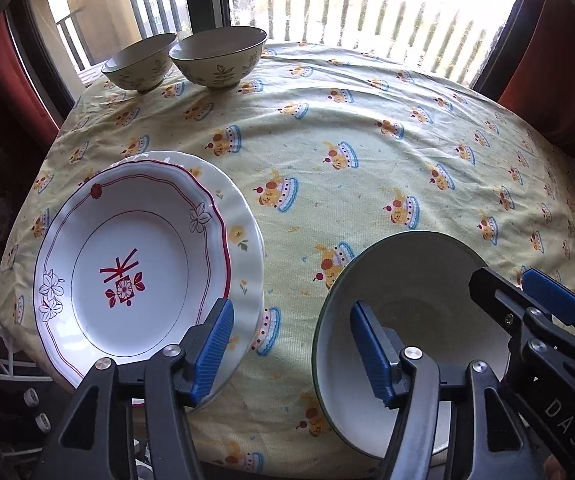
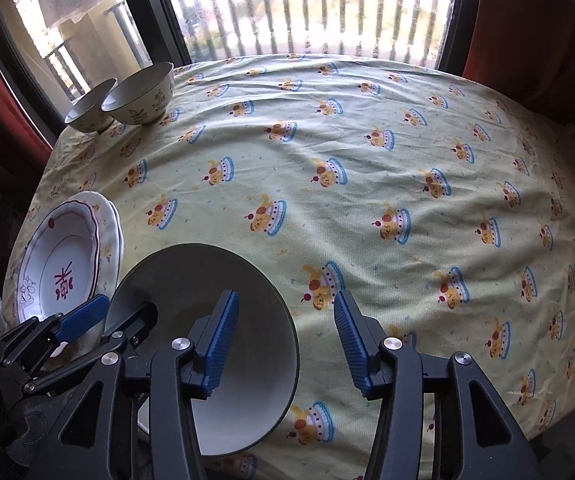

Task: Organize plates and bowls
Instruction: 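Lower the bowl onto the cloth and open the right tool, then move the right tool to another white bowl and grasp its rim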

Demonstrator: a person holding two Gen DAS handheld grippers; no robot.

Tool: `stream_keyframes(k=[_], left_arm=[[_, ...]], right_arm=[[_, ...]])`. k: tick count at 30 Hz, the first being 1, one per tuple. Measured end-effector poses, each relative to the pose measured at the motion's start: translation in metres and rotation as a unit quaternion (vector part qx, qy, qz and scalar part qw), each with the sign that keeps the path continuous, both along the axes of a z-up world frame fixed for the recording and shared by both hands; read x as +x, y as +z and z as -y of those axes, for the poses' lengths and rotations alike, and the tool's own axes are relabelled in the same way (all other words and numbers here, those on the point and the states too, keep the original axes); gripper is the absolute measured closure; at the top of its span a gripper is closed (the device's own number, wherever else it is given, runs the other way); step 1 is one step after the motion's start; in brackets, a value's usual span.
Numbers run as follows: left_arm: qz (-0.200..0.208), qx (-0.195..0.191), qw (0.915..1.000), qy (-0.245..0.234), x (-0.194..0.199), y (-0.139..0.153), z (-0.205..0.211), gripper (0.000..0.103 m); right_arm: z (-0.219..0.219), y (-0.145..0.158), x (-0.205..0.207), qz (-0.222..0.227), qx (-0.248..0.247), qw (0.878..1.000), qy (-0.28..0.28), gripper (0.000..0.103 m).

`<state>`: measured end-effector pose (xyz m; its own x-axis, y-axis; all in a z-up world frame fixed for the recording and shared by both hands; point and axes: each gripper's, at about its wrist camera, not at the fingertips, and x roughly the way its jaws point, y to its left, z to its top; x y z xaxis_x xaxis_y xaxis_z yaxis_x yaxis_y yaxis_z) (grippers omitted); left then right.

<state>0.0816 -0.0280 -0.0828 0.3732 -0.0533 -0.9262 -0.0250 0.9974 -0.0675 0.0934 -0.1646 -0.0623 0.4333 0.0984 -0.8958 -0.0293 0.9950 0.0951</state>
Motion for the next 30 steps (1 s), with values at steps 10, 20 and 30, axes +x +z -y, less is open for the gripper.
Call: stream_keyframes(k=[10, 20, 30], left_arm=[[0.023, 0.014, 0.9988, -0.041, 0.010, 0.020, -0.017, 0.023], [0.029, 0.008, 0.9975, -0.065, 0.039, 0.036, -0.070, 0.020], [0.033, -0.001, 0.9959, -0.085, 0.080, 0.047, -0.125, 0.020]], right_arm=[[-0.034, 0.023, 0.006, 0.018, -0.006, 1.000, 0.001, 0.031], [-0.085, 0.041, 0.029, 0.019, -0.001, 0.999, -0.031, 0.029], [-0.145, 0.058, 0.062, 0.034, -0.014, 0.998, -0.053, 0.028]])
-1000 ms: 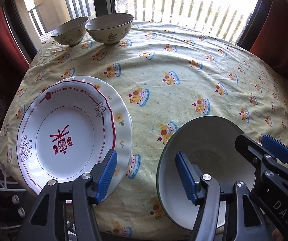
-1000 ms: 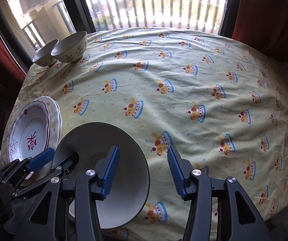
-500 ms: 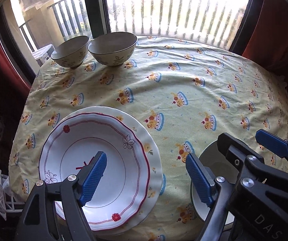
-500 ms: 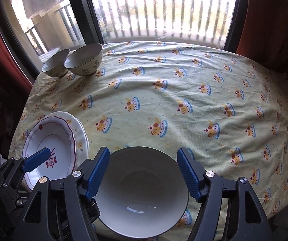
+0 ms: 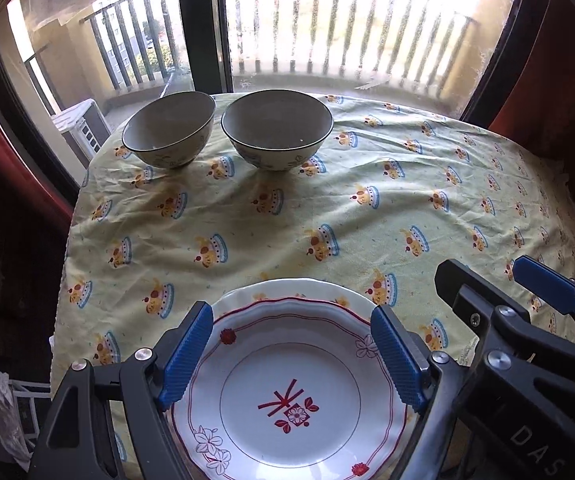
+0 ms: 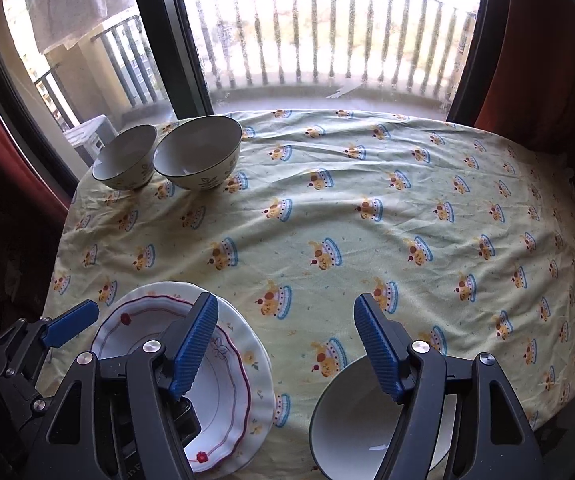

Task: Organize plates and bowls
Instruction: 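Move the right tool to another white bowl and grasp its rim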

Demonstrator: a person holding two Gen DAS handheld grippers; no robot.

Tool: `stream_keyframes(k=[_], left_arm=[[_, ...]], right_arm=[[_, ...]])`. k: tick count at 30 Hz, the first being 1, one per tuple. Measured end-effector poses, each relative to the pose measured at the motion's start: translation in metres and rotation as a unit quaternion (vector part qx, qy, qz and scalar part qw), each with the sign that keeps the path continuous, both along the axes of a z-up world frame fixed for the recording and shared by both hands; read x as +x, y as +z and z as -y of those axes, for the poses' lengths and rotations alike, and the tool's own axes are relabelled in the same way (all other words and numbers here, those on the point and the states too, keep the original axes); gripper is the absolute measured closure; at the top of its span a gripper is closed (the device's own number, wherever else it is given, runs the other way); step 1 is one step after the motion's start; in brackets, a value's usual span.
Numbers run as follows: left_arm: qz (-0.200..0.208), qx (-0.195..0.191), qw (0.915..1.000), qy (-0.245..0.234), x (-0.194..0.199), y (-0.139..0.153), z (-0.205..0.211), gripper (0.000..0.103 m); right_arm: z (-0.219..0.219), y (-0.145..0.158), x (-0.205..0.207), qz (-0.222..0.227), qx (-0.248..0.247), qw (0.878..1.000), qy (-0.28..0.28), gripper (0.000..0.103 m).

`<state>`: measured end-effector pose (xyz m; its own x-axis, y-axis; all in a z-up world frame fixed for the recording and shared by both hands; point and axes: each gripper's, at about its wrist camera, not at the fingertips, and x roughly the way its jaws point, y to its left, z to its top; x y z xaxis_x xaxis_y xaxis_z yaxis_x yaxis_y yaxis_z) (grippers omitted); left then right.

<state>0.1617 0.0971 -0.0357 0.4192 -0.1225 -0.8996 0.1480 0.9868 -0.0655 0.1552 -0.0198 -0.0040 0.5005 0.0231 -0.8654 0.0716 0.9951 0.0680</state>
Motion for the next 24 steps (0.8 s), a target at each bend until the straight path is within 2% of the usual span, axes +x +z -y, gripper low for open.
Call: stream_keyframes(k=[14, 18, 24], left_arm=[[0.014, -0.004, 0.9998, -0.013, 0.069, 0.001, -0.070, 0.020], [0.016, -0.006, 0.9999, 0.001, 0.093, -0.002, -0.088, 0.020], [0.025, 0.001, 0.9995, 0.017, 0.129, -0.007, -0.112, 0.023]], right_arm=[[-0.073, 0.002, 0.066, 0.005, 0.007, 1.000, -0.022, 0.022], [-0.090, -0.001, 0.086, 0.007, 0.006, 0.999, -0.036, 0.022], [-0.114, -0.004, 0.122, 0.017, 0.003, 0.999, -0.034, 0.032]])
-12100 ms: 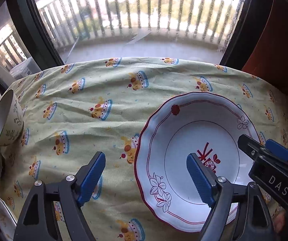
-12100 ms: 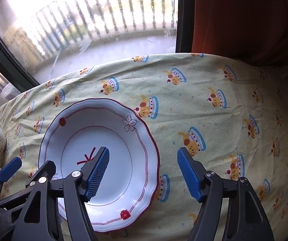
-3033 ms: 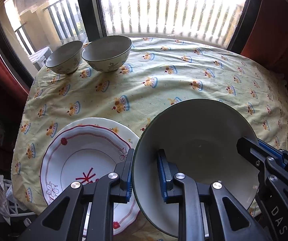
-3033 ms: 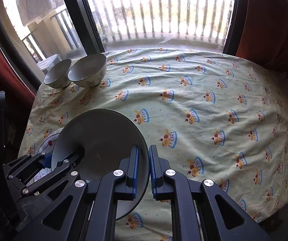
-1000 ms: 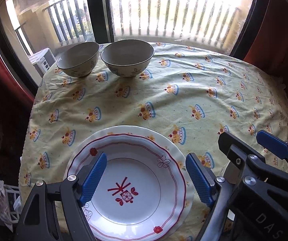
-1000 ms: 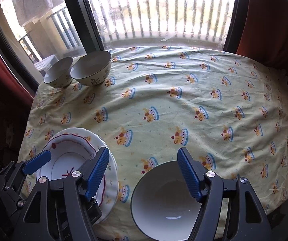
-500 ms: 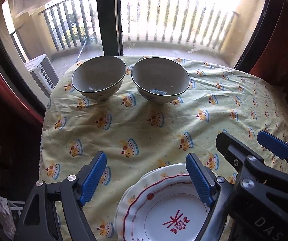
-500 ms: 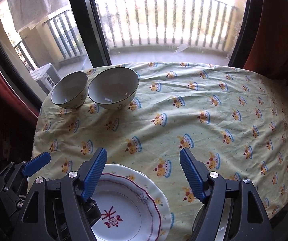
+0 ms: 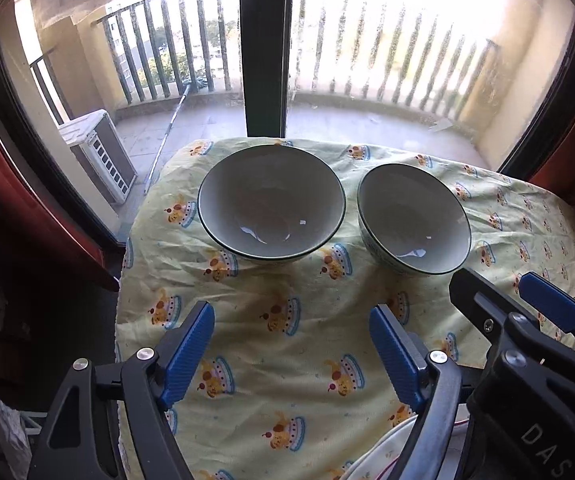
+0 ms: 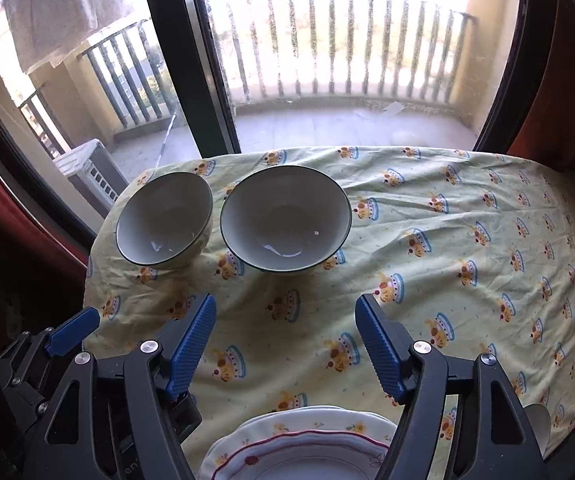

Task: Organize plates and bowls
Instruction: 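Move the right tool to another white bowl and grasp its rim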

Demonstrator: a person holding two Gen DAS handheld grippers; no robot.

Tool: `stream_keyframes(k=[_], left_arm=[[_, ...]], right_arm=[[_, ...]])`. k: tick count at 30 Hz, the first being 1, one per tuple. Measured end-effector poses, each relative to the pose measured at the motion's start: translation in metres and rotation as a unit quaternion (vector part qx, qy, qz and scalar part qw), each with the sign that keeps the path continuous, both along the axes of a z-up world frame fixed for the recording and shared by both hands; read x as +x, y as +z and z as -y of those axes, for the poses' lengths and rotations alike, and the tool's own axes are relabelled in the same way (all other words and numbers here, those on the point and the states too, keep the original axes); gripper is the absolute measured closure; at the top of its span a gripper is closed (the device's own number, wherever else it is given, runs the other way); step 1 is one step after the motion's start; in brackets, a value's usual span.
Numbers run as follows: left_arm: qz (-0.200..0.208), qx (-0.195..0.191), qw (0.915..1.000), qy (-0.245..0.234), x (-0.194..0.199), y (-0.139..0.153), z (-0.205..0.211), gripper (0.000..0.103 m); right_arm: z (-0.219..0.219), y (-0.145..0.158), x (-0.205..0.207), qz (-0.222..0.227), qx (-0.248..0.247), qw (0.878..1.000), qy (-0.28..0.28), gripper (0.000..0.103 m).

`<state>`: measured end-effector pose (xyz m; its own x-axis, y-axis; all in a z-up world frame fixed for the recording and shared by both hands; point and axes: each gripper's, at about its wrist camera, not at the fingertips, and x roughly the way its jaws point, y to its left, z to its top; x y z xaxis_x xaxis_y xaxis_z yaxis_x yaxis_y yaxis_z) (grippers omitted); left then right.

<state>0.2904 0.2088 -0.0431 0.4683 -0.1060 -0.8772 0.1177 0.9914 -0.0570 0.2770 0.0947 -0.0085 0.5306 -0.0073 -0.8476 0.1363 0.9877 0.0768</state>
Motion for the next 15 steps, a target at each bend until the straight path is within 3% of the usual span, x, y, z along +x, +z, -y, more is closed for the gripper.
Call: stream_keyframes(k=[10, 15], left_arm=[[0.016, 0.023, 0.9992, 0.028, 0.057, -0.014, -0.032, 0.028], [0.003, 0.026, 0.9992, 0.029, 0.078, -0.030, -0.036, 0.040]], right_arm=[[-0.031, -0.016, 0.062, 0.009, 0.010, 1.000, 0.004, 0.044], [-0.037, -0.034, 0.087, -0.007, 0.029, 1.000, -0.003, 0.058]])
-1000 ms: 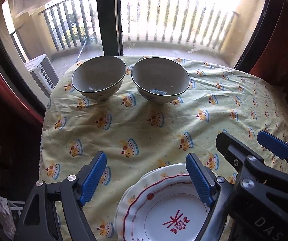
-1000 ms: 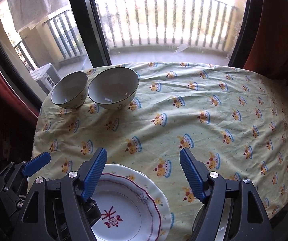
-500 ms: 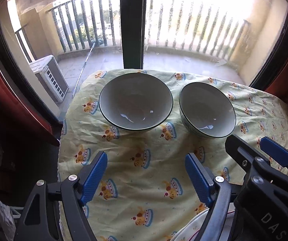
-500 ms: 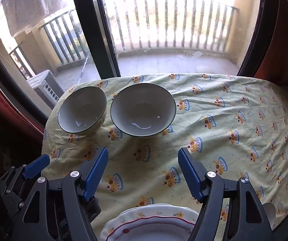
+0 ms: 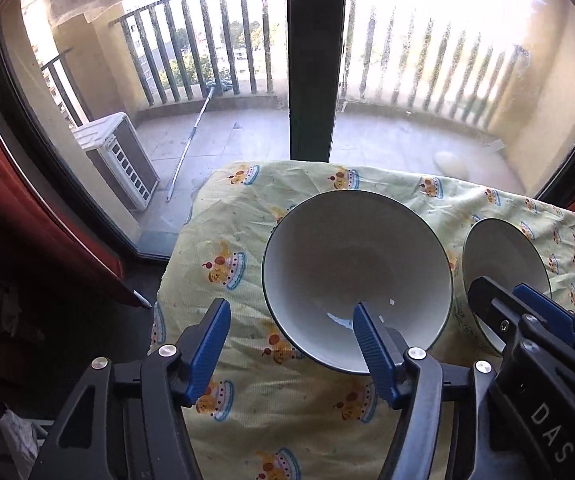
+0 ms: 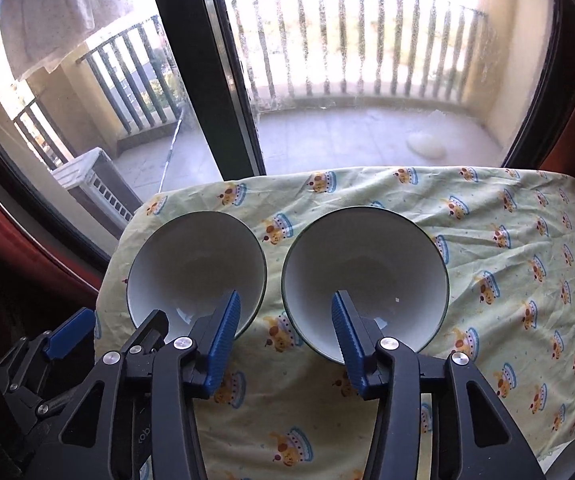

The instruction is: Organize plates and bowls

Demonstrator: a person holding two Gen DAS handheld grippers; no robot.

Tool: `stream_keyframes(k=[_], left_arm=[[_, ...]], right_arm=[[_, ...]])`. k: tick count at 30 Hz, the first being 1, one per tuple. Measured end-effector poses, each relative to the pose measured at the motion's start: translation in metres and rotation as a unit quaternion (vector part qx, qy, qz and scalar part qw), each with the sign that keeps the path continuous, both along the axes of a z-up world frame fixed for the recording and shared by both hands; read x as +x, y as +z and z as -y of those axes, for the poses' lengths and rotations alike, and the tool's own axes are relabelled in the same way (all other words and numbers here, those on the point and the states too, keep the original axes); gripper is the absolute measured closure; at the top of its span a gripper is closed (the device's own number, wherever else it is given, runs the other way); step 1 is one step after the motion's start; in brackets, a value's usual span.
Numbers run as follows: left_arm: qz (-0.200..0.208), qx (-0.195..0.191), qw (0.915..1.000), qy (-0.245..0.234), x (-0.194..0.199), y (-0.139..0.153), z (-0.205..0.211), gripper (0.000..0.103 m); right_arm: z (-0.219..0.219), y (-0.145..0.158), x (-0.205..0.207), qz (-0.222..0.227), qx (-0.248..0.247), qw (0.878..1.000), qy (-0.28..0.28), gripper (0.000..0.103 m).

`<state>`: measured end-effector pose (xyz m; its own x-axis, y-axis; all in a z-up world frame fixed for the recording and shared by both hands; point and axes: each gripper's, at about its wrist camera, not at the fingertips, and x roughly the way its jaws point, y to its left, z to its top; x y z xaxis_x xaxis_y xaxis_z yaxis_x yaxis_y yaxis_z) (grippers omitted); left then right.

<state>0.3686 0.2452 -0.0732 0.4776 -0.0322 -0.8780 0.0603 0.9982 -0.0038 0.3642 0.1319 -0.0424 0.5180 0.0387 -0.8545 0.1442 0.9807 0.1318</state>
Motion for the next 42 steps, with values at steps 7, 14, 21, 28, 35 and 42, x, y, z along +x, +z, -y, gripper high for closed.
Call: stream_keyframes(k=[7, 14, 21, 28, 35, 42], left_arm=[[-0.010, 0.000, 0.9999, 0.002, 0.020, -0.015, -0.004, 0.049], [-0.020, 0.001, 0.9998, 0.005, 0.039, -0.026, -0.006, 0.060], [-0.032, -0.010, 0.9994, -0.005, 0.044, -0.037, -0.002, 0.077], [-0.032, 0.002, 0.9995, -0.005, 0.043, -0.036, 0.002, 0.077], [-0.026, 0.009, 0.9996, -0.008, 0.032, -0.029, 0.000, 0.077], [-0.032, 0.003, 0.9994, -0.014, 0.012, -0.023, 0.000, 0.077]], right_arm=[[-0.008, -0.015, 0.022, 0.005, 0.008, 1.000, 0.010, 0.077], [-0.013, -0.025, 0.045, 0.012, 0.005, 1.000, 0.023, 0.077], [-0.015, -0.038, 0.061, 0.001, -0.002, 1.000, 0.027, 0.087], [-0.018, -0.040, 0.064, -0.008, -0.020, 0.999, 0.037, 0.087], [-0.020, -0.036, 0.057, -0.016, -0.021, 0.999, 0.036, 0.087], [-0.022, -0.026, 0.036, -0.019, -0.028, 0.999, 0.036, 0.087]])
